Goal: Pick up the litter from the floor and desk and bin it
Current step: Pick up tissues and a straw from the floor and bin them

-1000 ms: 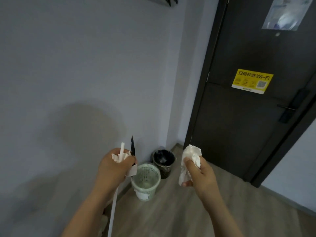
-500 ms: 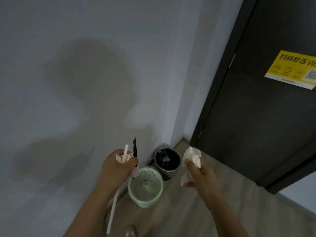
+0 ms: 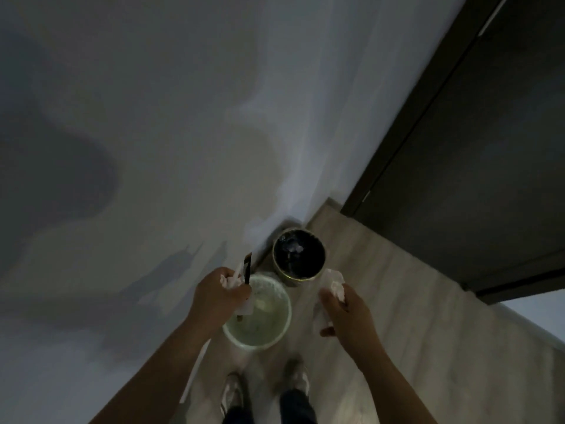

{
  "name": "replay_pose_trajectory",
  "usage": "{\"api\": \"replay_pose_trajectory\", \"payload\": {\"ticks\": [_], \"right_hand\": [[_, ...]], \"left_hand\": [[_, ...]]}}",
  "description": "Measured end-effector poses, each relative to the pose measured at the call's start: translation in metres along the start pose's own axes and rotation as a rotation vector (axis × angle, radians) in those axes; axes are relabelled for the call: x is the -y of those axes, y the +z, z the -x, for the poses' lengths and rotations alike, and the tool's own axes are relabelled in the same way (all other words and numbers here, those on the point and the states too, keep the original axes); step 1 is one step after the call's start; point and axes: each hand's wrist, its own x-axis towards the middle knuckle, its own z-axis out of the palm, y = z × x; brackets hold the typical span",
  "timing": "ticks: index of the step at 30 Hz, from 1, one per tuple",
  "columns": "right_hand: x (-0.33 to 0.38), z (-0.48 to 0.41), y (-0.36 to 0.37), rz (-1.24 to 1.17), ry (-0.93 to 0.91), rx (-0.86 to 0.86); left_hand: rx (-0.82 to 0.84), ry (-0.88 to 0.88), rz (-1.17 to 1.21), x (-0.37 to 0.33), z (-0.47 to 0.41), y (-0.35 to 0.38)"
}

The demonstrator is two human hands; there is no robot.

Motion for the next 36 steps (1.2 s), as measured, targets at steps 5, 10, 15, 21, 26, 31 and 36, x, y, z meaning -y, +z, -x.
{"api": "replay_pose_trajectory", "payload": {"ticks": [5,10,15,21,26,31,36], "right_hand": [[-0.041,-0.074,0.012,0.064,0.135,0.078],[-0.089,-0.141,0.026,0.146,0.179,0.127],[-0.135,-0.195,0.044,0.141,0.22,0.167],[-0.191,-0.235,0.065,0.198,0.228,0.181],[-0.229,-0.245,0.072,0.26,0.194,0.211],[-0.244,-0.248,0.078,0.268,0.189,0.225],[-0.246,-0.253,0.087,0.261,0.232,0.24]], "left_hand": [[0.018,-0.186,-0.068,0.048,-0.055,0.045],[0.058,-0.324,-0.1,0.1,-0.113,0.092],[0.089,-0.392,-0.114,0.144,-0.175,0.137],[0.16,-0.431,-0.19,0.184,-0.23,0.175],[0.132,-0.433,-0.174,0.203,-0.258,0.19],[0.102,-0.453,-0.119,0.211,-0.271,0.196],[0.042,-0.5,0.162,0.222,-0.275,0.189]]}}
